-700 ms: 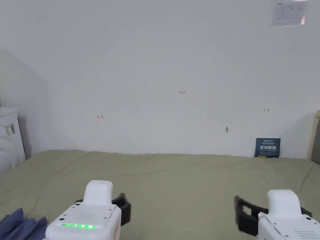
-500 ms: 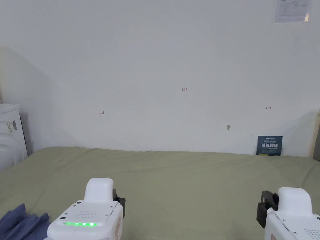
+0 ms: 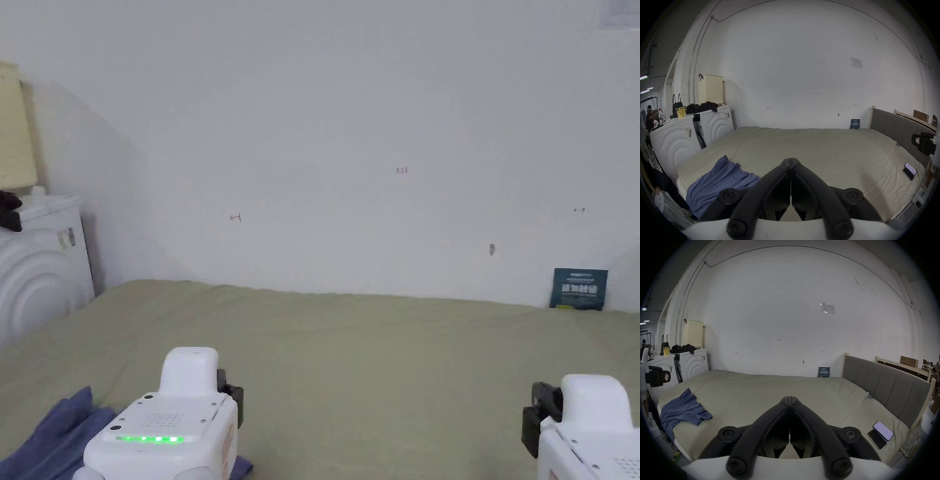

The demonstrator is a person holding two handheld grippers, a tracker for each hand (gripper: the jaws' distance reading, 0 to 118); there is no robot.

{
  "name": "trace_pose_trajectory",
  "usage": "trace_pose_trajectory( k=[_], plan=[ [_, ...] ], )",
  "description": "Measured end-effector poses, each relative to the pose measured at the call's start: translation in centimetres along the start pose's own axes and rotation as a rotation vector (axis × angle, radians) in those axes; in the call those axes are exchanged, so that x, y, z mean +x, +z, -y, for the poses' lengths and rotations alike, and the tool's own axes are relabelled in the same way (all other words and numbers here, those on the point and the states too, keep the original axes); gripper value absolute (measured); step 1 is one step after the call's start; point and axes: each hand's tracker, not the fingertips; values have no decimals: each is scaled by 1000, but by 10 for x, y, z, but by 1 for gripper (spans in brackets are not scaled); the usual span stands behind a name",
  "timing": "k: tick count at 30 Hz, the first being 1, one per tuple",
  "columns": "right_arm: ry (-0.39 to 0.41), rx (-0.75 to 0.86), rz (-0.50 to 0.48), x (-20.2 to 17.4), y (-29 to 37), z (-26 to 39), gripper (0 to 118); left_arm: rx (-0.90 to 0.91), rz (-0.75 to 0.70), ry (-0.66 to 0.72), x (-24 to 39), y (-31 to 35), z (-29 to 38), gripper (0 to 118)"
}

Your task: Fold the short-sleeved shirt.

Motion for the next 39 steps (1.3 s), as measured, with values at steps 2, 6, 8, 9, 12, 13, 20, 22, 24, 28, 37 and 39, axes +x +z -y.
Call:
trace_pose_trajectory(
  k=[2, 6, 8, 9, 12, 13, 20, 22, 24, 28, 37, 39],
  plan=[
    [0, -1, -65, -24, -5, -1, 0, -2, -52, 8, -22, 8, 2, 0],
    [-5, 3, -232, -84, -14, 0, 0, -13, -183, 22, -77, 33, 9, 0],
    [16, 8, -313, -120, -15, 0, 0, -26, -255, 31, -110, 49, 14, 0],
    [21, 11, -342, -135, -14, -1, 0, -30, -285, 37, -123, 56, 16, 0],
    [5, 8, -443, -176, -15, -2, 0, -46, -382, 62, -162, 79, 25, 0],
    [1, 6, -471, -189, -15, -3, 0, -51, -412, 75, -174, 87, 28, 0],
    [13, 4, -551, -237, -19, -3, 0, -74, -509, 108, -218, 117, 40, 0],
    [24, 1, -550, -240, -21, -1, 0, -75, -517, 115, -223, 114, 44, 0],
    [36, 1, -547, -241, -25, 2, 0, -80, -516, 121, -229, 104, 47, 0],
    [48, -21, -525, -241, -39, 6, 0, -98, -496, 115, -231, 78, 52, 0],
    [53, -120, -489, -249, -83, 39, 0, -323, -336, 126, -239, -56, 94, 0],
    [67, -131, -468, -256, -92, 50, 0, -373, -307, 158, -249, -95, 107, 0]
  ],
)
